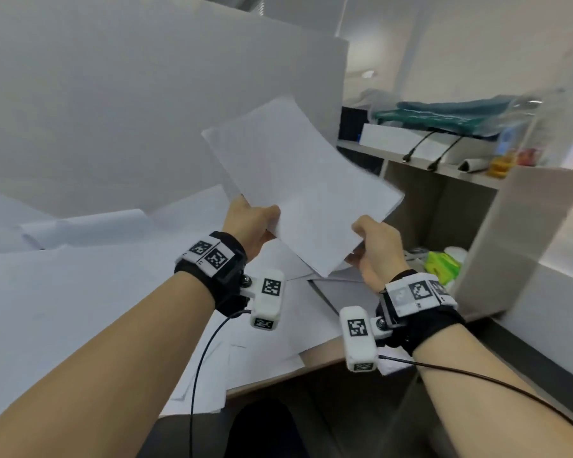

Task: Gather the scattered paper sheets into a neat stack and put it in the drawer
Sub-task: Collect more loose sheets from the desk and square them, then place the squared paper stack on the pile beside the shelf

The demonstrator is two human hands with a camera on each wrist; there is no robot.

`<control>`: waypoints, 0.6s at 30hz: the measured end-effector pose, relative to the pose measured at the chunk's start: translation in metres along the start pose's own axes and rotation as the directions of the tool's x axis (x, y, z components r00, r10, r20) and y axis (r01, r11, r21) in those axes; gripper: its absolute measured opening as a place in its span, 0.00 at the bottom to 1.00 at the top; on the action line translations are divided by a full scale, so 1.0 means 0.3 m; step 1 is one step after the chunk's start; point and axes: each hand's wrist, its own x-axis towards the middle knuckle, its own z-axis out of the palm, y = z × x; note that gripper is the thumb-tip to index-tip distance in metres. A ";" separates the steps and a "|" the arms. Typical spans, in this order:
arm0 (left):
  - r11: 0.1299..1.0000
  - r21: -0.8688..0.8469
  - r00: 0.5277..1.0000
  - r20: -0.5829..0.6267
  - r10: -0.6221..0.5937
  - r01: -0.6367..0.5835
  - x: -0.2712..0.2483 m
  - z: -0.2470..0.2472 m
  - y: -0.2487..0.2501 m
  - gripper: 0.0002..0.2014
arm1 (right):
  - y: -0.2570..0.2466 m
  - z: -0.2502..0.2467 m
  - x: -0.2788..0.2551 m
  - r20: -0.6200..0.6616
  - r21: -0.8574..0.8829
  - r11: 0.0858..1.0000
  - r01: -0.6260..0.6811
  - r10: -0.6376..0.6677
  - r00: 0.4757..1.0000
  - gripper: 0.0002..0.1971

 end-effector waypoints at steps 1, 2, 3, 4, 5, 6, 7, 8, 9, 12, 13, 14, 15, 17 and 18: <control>1.000 0.011 1.000 -0.006 -0.022 0.022 0.016 0.015 -0.019 0.21 | -0.014 -0.053 0.020 -0.012 0.006 1.000 -0.025 0.025 1.000 0.05; 0.998 0.024 0.999 -0.002 -0.053 0.053 0.030 0.032 -0.037 0.22 | -0.024 -0.102 0.038 -0.026 0.013 0.999 -0.047 0.048 0.999 0.05; 0.995 0.036 0.995 0.019 -0.095 0.095 0.039 0.050 -0.056 0.23 | -0.026 -0.149 0.058 -0.038 0.012 0.998 -0.063 0.064 0.997 0.04; 0.989 0.055 0.988 0.055 -0.144 0.141 0.048 0.070 -0.076 0.23 | -0.022 -0.191 0.076 -0.047 0.002 0.997 -0.074 0.074 0.996 0.03; 0.980 0.077 0.977 0.100 -0.190 0.183 0.054 0.093 -0.095 0.23 | -0.013 -0.229 0.093 -0.062 -0.019 0.997 -0.072 0.071 0.996 0.03; 0.970 0.104 0.962 0.143 -0.232 0.219 0.056 0.118 -0.115 0.21 | -0.001 -0.264 0.111 -0.086 -0.045 0.997 -0.062 0.058 0.995 0.04; 0.962 0.119 0.946 0.188 -0.263 0.244 0.059 0.143 -0.134 0.18 | 0.006 -0.295 0.126 -0.122 -0.069 0.997 -0.042 0.034 0.992 0.05; 0.954 0.129 0.929 0.227 -0.293 0.270 0.065 0.167 -0.147 0.16 | 0.011 -0.327 0.144 -0.161 -0.082 0.996 -0.024 0.010 0.987 0.06; 0.944 0.145 0.913 0.247 -0.325 0.297 0.075 0.185 -0.161 0.18 | 0.013 -0.358 0.157 -0.198 -0.090 0.996 -0.015 -0.004 0.980 0.07; 0.899 0.290 0.919 0.123 -0.374 0.327 0.156 0.200 -0.230 0.23 | 0.023 -0.464 0.184 -0.284 -0.061 0.997 -0.051 0.032 0.958 0.07; 0.867 0.394 0.932 0.066 -0.357 0.305 0.185 0.199 -0.261 0.20 | 0.028 -0.501 0.184 -0.306 -0.040 0.997 -0.070 0.055 0.950 0.06; 0.799 0.541 0.944 0.028 -0.328 0.261 0.216 0.196 -0.298 0.14 | 0.036 -0.539 0.181 -0.325 -0.025 0.996 -0.087 0.074 0.943 0.07; 0.680 0.706 0.951 0.028 -0.307 0.199 0.246 0.194 -0.338 0.09 | 0.043 -0.574 0.173 -0.339 -0.017 0.995 -0.100 0.088 0.937 0.08; 0.324 0.945 0.934 0.087 -0.346 0.032 0.300 0.198 -0.415 0.05 | 0.056 -0.633 0.151 -0.359 -0.015 0.993 -0.116 0.103 0.928 0.10; 0.161 0.986 0.919 0.100 -0.382 -0.040 0.321 0.205 -0.453 0.17 | 0.065 -0.658 0.140 -0.365 -0.013 0.993 -0.120 0.107 0.925 0.10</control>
